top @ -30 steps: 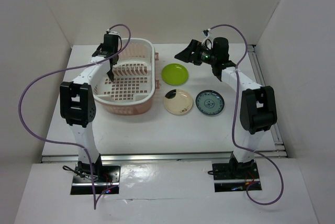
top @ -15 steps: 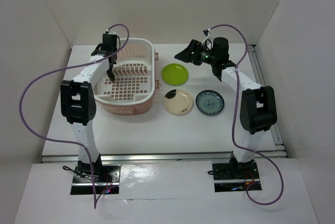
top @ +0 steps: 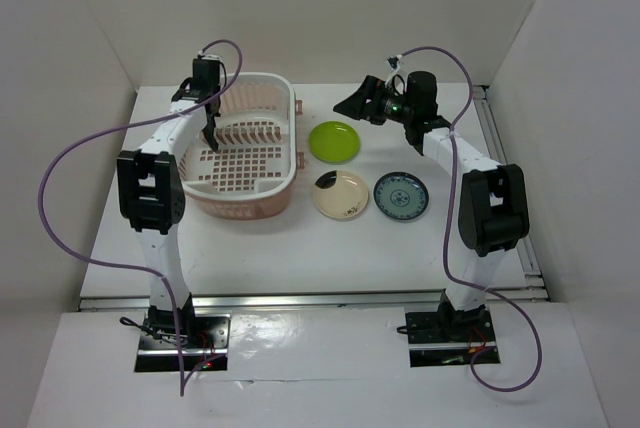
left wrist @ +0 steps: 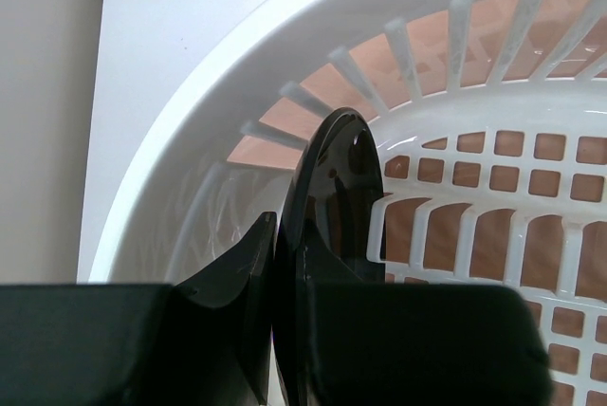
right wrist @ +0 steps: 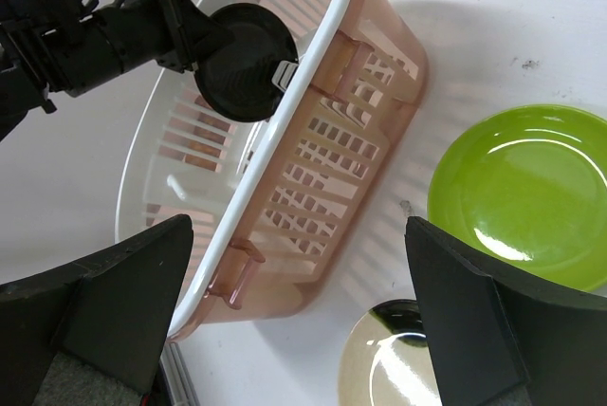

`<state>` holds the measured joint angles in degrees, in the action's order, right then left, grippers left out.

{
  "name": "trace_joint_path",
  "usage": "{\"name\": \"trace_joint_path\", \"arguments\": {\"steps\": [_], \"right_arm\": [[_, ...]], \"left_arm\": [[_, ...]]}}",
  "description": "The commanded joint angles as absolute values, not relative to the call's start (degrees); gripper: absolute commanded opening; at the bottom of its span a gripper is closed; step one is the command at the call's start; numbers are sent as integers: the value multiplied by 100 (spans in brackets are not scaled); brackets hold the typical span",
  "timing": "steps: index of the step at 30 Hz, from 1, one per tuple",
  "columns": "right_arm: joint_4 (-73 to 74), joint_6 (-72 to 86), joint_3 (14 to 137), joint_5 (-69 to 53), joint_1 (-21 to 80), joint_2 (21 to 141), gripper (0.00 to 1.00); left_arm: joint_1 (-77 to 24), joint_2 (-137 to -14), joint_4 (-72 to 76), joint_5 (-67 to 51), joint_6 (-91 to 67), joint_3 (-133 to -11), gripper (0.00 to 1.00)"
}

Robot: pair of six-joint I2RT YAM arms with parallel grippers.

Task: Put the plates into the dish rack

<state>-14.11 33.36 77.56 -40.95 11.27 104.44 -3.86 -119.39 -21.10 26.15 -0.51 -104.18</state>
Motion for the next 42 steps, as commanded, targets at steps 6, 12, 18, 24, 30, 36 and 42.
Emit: {"name": "trace_joint_path", "arguments": {"steps": [6,12,18,24,30,36,42], "right_arm": [[-1802,3296,7770,-4175,1169,10529,100],[-1854,3349,7874,-4228,1169,10634,100],[-1854,3401,7875,-4228,1169,10635,100],[-1854,3401,7875,-4228,1169,10635,100],[-1854,3401,7875,-4228,1169,10635,100],[-1854,3401,7875,-4228,1169,10635,100],[-907,2919,8207,-3456,1169,10757,100]], "left_arm": [[-325,-12041,-2057,2250,-360,-10608,0],[-272,-12041,-2171,2197,-597,-10670,9],[-220,-12094,-2224,2004,-659,-10670,28],[-167,-12094,-2224,1951,-765,-10670,70],[-167,-12042,-2276,1951,-817,-10670,100],[-167,-11691,-2347,1680,-870,-10784,100],[-167,-11102,-2627,1301,-1072,-10969,100]]}}
